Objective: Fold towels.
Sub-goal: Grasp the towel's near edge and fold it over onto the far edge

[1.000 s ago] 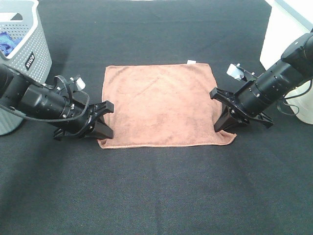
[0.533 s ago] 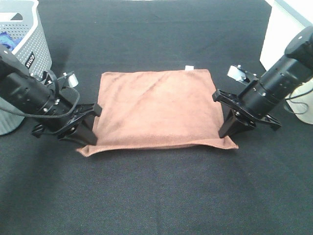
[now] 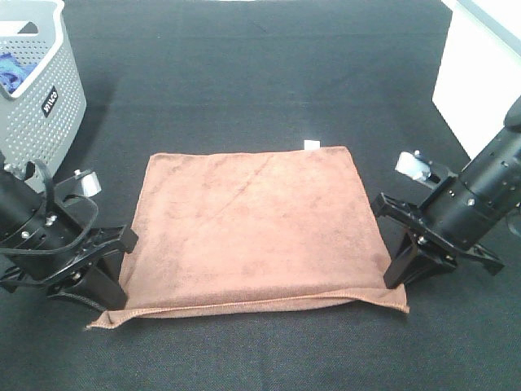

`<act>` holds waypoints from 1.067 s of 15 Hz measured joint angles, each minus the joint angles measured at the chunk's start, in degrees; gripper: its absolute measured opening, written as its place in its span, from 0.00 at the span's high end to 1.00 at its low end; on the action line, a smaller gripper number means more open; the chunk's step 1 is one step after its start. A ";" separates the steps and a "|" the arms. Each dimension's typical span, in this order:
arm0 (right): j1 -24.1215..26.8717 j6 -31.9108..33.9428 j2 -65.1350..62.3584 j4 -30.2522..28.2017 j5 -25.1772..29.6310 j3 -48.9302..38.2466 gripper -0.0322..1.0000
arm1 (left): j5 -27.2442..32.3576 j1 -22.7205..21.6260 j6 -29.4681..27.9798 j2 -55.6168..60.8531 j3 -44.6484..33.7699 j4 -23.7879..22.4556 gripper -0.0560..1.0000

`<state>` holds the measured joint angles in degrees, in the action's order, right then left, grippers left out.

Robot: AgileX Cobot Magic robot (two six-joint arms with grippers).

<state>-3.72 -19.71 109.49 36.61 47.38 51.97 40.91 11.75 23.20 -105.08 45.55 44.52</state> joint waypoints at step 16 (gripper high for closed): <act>-0.11 -4.30 15.93 2.58 -4.18 38.22 0.97 | -18.16 0.00 0.11 -8.71 25.55 -5.90 0.94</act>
<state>-3.84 -24.01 125.42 39.19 43.20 90.18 22.75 11.75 23.32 -113.79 71.10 38.62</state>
